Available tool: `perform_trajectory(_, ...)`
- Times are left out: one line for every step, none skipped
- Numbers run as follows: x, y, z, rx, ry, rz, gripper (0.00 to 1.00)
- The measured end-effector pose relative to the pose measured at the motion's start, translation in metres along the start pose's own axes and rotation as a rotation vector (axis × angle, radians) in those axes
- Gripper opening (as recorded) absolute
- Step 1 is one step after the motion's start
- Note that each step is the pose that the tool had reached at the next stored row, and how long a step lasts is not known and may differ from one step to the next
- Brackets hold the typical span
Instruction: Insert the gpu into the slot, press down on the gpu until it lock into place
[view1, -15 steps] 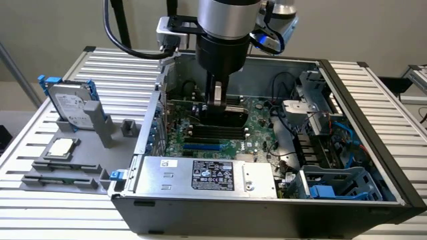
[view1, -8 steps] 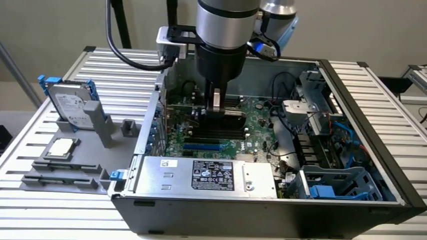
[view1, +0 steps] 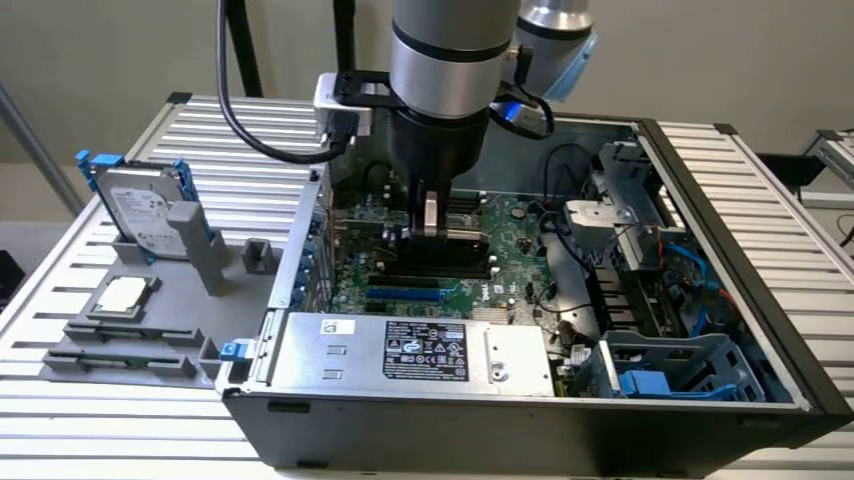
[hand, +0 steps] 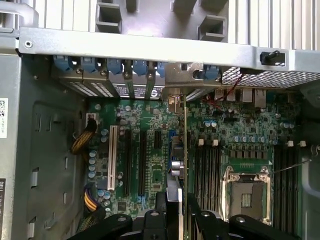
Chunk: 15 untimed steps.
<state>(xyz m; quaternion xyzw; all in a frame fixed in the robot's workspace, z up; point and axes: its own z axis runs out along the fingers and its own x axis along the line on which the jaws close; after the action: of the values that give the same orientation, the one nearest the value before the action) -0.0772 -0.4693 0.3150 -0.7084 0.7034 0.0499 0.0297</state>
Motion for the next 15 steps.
perform_trajectory(0.0, 0.0001, 0.0018, 0.0002, -0.0004, 0.0, 0.27)
perform_trajectory(0.0, 0.0001, 0.0035, 0.0003, -0.0007, 0.0, 0.27)
perform_trajectory(0.001, 0.0003, 0.0054, 0.0005, -0.001, 0.0, 0.27)
perform_trajectory(0.001, 0.0006, 0.0072, 0.0006, -0.0012, 0.0, 0.27)
perform_trajectory(0.001, 0.001, 0.009, 0.0007, -0.0013, 0.0, 0.27)
perform_trajectory(0.001, 0.0014, 0.0108, 0.0009, -0.0013, 0.0, 0.27)
perform_trajectory(0.001, 0.0019, 0.0126, 0.0009, -0.0013, 0.0, 0.27)
perform_trajectory(0.002, 0.0024, 0.0145, 0.001, -0.0013, 0.0, 0.27)
perform_trajectory(0.002, 0.0028, 0.0164, 0.0011, -0.0013, 0.0, 0.27)
perform_trajectory(0.002, 0.0032, 0.0182, 0.0012, -0.0013, 0.0, 0.27)
perform_trajectory(0.002, 0.0036, 0.0199, 0.0012, -0.0014, 0.0, 0.27)
perform_trajectory(0.002, 0.0039, 0.0217, 0.0012, -0.0013, 0.0, 0.27)
perform_trajectory(0.003, 0.0042, 0.0236, 0.0012, -0.0013, 0.0, 0.27)
perform_trajectory(0.003, 0.0042, 0.0254, 0.0011, -0.0012, 0.0, 0.27)
perform_trajectory(0.002, 0.0043, 0.0273, 0.0011, -0.0013, 0.0, 0.27)
